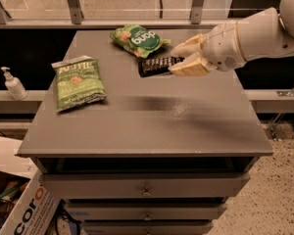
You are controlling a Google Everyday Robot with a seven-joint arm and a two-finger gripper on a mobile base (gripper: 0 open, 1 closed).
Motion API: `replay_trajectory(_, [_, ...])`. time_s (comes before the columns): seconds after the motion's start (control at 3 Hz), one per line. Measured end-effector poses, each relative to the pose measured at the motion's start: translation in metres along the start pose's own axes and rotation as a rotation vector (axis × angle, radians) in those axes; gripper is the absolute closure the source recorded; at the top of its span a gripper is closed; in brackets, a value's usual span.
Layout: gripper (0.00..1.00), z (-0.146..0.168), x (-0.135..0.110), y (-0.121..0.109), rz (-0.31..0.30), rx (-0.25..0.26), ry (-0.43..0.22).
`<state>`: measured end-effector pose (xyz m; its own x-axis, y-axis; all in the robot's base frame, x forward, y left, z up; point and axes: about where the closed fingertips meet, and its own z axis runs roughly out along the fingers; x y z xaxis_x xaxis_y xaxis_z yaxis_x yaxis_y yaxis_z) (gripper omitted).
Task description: Move rxbar chocolate near green jalapeno chip bag
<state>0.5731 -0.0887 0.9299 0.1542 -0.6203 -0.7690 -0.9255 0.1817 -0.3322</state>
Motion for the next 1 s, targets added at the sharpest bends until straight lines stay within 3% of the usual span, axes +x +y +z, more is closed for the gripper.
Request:
replay_trajectory(0.33, [1.00,0.000,-0.001,0.000,0.000,0.002,-0.004])
replay_trajectory(1.0, [1.00,0.061,-0.029,-0.003,-0.072,0.013,-0.048])
